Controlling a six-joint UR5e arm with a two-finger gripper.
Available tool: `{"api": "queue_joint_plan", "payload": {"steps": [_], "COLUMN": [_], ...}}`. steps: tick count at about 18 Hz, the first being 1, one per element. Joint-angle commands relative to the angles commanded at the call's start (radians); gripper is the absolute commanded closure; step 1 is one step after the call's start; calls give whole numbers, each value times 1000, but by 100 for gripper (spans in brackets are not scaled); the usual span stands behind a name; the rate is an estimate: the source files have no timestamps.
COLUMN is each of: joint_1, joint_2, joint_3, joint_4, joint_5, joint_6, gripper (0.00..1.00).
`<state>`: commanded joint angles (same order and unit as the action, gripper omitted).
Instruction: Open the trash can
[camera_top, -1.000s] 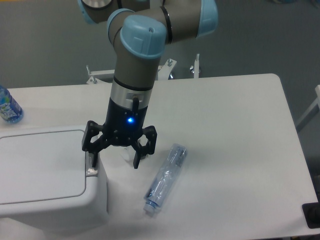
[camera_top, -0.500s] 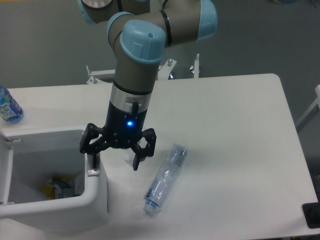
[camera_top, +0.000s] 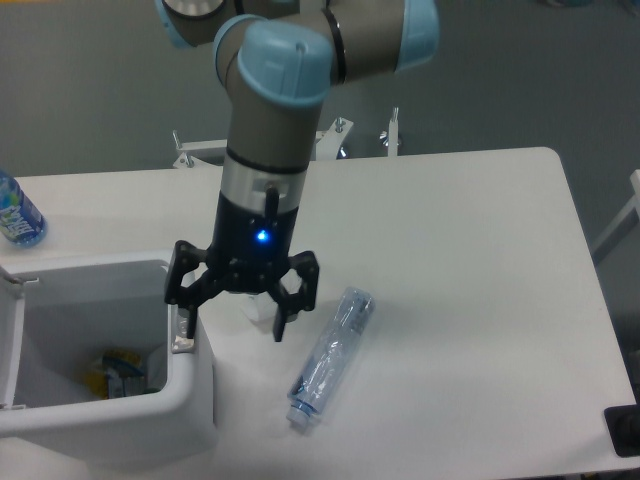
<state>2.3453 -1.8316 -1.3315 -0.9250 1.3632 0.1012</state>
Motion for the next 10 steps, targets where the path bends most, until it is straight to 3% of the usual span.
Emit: {"api": "queue_joint_plan", "payload": {"steps": [4, 8, 10], "joint_1": [54, 113, 158], "joint_2": [25, 90, 133], "joint_3": [-11, -80, -124], "joint_4": [-26, -173, -208], "joint_5": [92, 119, 125], "joint_6": [150, 476, 651], "gripper": [0, 0, 0]}}
